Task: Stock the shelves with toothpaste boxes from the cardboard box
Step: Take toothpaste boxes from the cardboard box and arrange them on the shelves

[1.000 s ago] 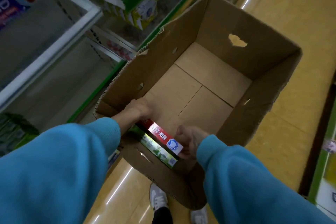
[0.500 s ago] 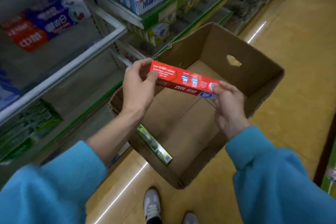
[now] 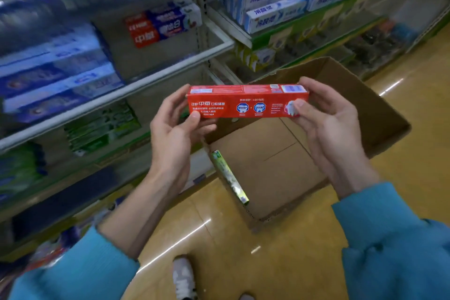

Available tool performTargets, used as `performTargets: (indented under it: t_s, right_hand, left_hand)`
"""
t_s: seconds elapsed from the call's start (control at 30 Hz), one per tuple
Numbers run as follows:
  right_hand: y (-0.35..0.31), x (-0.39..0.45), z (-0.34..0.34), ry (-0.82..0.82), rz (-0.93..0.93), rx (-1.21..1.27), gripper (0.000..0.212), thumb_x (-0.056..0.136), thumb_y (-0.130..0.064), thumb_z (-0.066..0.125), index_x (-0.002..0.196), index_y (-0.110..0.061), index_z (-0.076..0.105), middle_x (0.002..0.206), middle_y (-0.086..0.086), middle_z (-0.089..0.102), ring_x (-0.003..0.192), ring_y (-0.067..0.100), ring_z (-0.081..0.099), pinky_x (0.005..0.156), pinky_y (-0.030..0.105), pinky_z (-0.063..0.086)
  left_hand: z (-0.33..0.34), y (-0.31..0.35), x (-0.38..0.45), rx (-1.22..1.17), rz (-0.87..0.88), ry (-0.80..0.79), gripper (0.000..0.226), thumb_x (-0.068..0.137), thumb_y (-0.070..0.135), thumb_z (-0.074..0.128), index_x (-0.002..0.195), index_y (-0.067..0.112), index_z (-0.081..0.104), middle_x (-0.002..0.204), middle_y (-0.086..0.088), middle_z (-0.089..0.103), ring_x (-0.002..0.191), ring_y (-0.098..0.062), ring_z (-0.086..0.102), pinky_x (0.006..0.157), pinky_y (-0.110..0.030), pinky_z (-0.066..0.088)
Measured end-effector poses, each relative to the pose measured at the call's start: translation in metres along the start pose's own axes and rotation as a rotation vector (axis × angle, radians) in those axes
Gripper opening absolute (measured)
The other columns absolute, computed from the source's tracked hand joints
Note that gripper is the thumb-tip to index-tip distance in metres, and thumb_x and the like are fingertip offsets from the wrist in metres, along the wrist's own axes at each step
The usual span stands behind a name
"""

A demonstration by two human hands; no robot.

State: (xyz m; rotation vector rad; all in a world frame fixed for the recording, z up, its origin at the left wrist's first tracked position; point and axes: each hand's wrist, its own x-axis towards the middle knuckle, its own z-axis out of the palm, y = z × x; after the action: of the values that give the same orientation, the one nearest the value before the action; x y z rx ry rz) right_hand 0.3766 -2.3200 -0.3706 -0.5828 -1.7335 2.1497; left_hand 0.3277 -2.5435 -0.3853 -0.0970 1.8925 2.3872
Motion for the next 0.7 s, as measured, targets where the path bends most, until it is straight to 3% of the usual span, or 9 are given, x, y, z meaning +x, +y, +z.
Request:
performTargets:
  t_s: [0.1,0.17,0.23,0.27,0.33,0.4,0.5,0.6,0.7]
  right_hand:
    - [0.003,-0.017,0.032,-0.056,0.015,0.044,0.031,0.088,-0.027,0.067,0.116,-0.016,0.067,0.113,0.001,0.067,0.114,0.018,0.064,0.097,0.044,0.054]
    - [0.009,-0.029,0.06,-0.116,0.014,0.051,0.027,0.081,-0.033,0.069,0.102,-0.016,0.067,0.101,0.001,0.069,0.104,0.017,0.065,0.098,0.043,0.053]
    - [0.019,-0.043,0.089,-0.186,0.018,0.087,0.019,0.08,-0.027,0.072,0.095,-0.017,0.065,0.096,0.002,0.069,0.098,0.015,0.065,0.092,0.036,0.052]
    - [0.025,-0.049,0.104,-0.21,0.044,0.136,0.019,0.083,-0.02,0.071,0.1,-0.015,0.063,0.098,0.004,0.069,0.098,0.014,0.066,0.09,0.032,0.052]
    - [0.037,-0.066,0.135,-0.25,0.158,0.239,0.026,0.089,-0.006,0.065,0.115,-0.008,0.061,0.105,0.009,0.067,0.099,0.014,0.067,0.085,0.025,0.054]
    - [0.048,-0.087,0.167,-0.314,0.273,0.24,0.028,0.092,-0.01,0.061,0.12,-0.004,0.062,0.101,0.011,0.067,0.093,0.015,0.068,0.079,0.025,0.055]
    - [0.074,-0.124,0.215,-0.455,0.393,0.09,0.03,0.097,-0.024,0.058,0.123,-0.01,0.061,0.106,0.011,0.069,0.096,0.018,0.068,0.083,0.033,0.056]
    - [0.103,-0.162,0.261,-0.527,0.417,0.019,0.039,0.094,-0.018,0.063,0.132,-0.02,0.058,0.124,0.015,0.064,0.113,0.026,0.066,0.089,0.042,0.057]
    - [0.119,-0.202,0.306,-0.581,0.368,0.029,0.048,0.087,-0.016,0.067,0.134,-0.016,0.057,0.124,0.018,0.065,0.11,0.023,0.066,0.083,0.032,0.057]
  left_hand:
    - [-0.032,0.009,-0.019,-0.075,-0.027,0.091,0.032,0.098,0.019,0.063,0.13,0.018,0.059,0.127,-0.009,0.067,0.113,-0.026,0.069,0.086,-0.036,0.059]
    - [-0.06,0.016,-0.034,-0.119,-0.044,0.142,0.018,0.097,0.03,0.063,0.108,0.016,0.062,0.116,-0.009,0.069,0.112,-0.026,0.069,0.088,-0.039,0.059]
    - [-0.093,0.02,-0.046,-0.138,-0.041,0.198,0.01,0.097,0.025,0.064,0.096,0.016,0.063,0.1,-0.008,0.071,0.105,-0.027,0.07,0.091,-0.043,0.058]
    - [-0.112,0.024,-0.051,-0.167,-0.039,0.225,0.004,0.096,0.018,0.065,0.097,0.015,0.064,0.096,-0.007,0.071,0.101,-0.026,0.07,0.091,-0.043,0.058]
    - [-0.149,0.032,-0.064,-0.253,-0.04,0.269,0.016,0.091,0.007,0.066,0.105,0.012,0.062,0.092,-0.006,0.07,0.091,-0.021,0.069,0.082,-0.034,0.059]
    - [-0.187,0.039,-0.077,-0.305,-0.021,0.287,0.027,0.083,0.005,0.067,0.109,0.011,0.063,0.096,-0.006,0.07,0.087,-0.018,0.068,0.074,-0.026,0.057]
    - [-0.251,0.047,-0.102,-0.291,0.037,0.299,0.042,0.077,0.001,0.069,0.117,0.011,0.063,0.108,-0.006,0.067,0.098,-0.018,0.065,0.081,-0.027,0.056]
    - [-0.317,0.052,-0.13,-0.235,0.059,0.328,0.062,0.077,0.001,0.067,0.137,0.014,0.057,0.123,-0.006,0.065,0.111,-0.02,0.062,0.092,-0.034,0.053]
    - [-0.372,0.055,-0.159,-0.255,0.04,0.402,0.06,0.083,0.002,0.07,0.14,0.013,0.054,0.126,-0.006,0.067,0.118,-0.024,0.062,0.099,-0.04,0.05]
